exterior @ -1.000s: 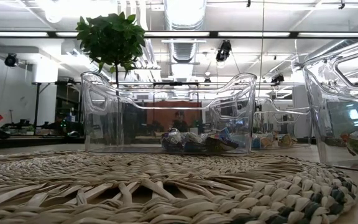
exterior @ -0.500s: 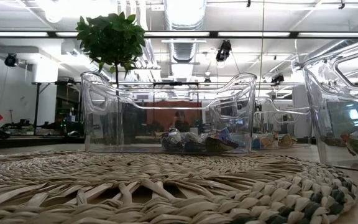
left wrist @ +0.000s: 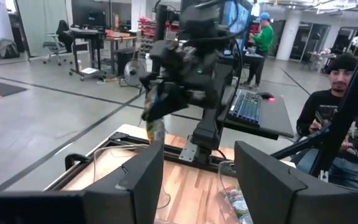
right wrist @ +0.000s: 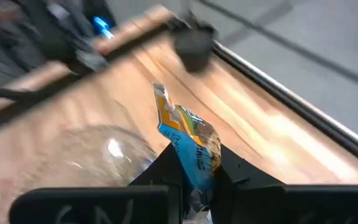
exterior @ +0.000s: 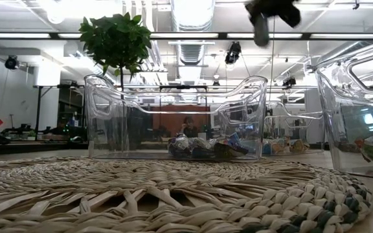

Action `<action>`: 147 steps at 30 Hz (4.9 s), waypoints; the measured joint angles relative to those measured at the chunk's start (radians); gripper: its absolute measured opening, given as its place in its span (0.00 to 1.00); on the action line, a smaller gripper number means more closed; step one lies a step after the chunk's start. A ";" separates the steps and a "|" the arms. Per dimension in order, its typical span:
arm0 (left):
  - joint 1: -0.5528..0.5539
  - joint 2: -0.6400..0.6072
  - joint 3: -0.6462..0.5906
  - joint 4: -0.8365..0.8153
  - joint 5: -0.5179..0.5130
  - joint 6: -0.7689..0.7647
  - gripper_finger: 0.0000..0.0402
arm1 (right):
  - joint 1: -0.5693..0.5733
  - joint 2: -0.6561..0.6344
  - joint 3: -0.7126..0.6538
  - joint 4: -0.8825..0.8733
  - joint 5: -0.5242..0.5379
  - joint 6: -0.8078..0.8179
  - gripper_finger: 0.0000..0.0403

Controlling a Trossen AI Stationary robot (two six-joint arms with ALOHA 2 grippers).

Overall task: Pick and place Granola Bars by type
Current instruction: Put the yellow granola bar into the top transparent bin, then return to Home Position

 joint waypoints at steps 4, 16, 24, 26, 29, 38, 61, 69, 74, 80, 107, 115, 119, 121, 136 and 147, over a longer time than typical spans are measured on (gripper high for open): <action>0.000 0.001 -0.001 -0.010 0.001 0.002 0.44 | -0.131 0.000 0.000 -0.155 -0.048 0.013 0.06; 0.000 0.002 -0.001 -0.074 0.003 0.001 0.44 | -0.392 0.199 0.002 -0.340 -0.283 -0.106 0.06; 0.000 0.002 -0.001 -0.103 0.003 0.001 0.44 | -0.459 0.461 0.138 -0.462 -0.245 -0.306 0.05; 0.000 0.002 -0.001 -0.107 0.003 0.001 0.44 | -0.462 0.525 0.176 -0.492 -0.222 -0.346 0.05; 0.000 0.002 -0.001 -0.111 0.002 0.000 0.44 | -0.461 0.599 0.209 -0.495 -0.218 -0.378 0.05; -0.001 0.001 -0.001 -0.112 0.023 -0.033 0.44 | -0.461 0.700 0.194 -0.464 -0.208 -0.415 0.05; 0.000 -0.021 -0.001 -0.138 0.025 -0.011 0.44 | -0.460 0.693 -0.013 -0.300 -0.257 -0.356 0.22; 0.000 -0.156 -0.170 -0.093 0.025 0.051 0.44 | -0.457 0.602 -0.009 -0.224 -0.263 -0.359 0.47; 0.000 -0.285 -0.358 0.086 0.024 0.055 0.44 | -0.416 0.507 -0.030 -0.153 -0.344 -0.345 0.53; 0.000 -0.435 -0.550 0.260 0.030 0.047 0.44 | -0.321 0.315 -0.160 0.132 -0.444 -0.261 0.56; 0.000 -0.868 -0.943 0.300 0.311 -0.054 0.44 | 0.385 -0.286 -0.677 0.720 0.002 -0.095 0.58; -0.001 -0.911 -1.031 0.321 0.308 -0.015 0.44 | 0.491 -0.463 -0.859 0.761 0.072 -0.126 0.58; -0.001 -0.914 -1.051 0.344 0.257 0.044 0.44 | 0.495 -0.565 -0.931 0.764 0.101 -0.192 0.58; -0.001 -0.914 -1.063 0.345 0.212 0.066 0.44 | 0.496 -0.616 -0.963 0.763 0.138 -0.222 0.58; -0.001 -0.914 -1.132 0.383 0.191 0.091 0.44 | 0.495 -0.922 -1.144 0.755 0.166 -0.303 0.58; 0.000 -0.935 -1.133 0.350 0.164 0.082 0.44 | 0.494 -0.990 -1.171 0.730 0.243 -0.350 0.58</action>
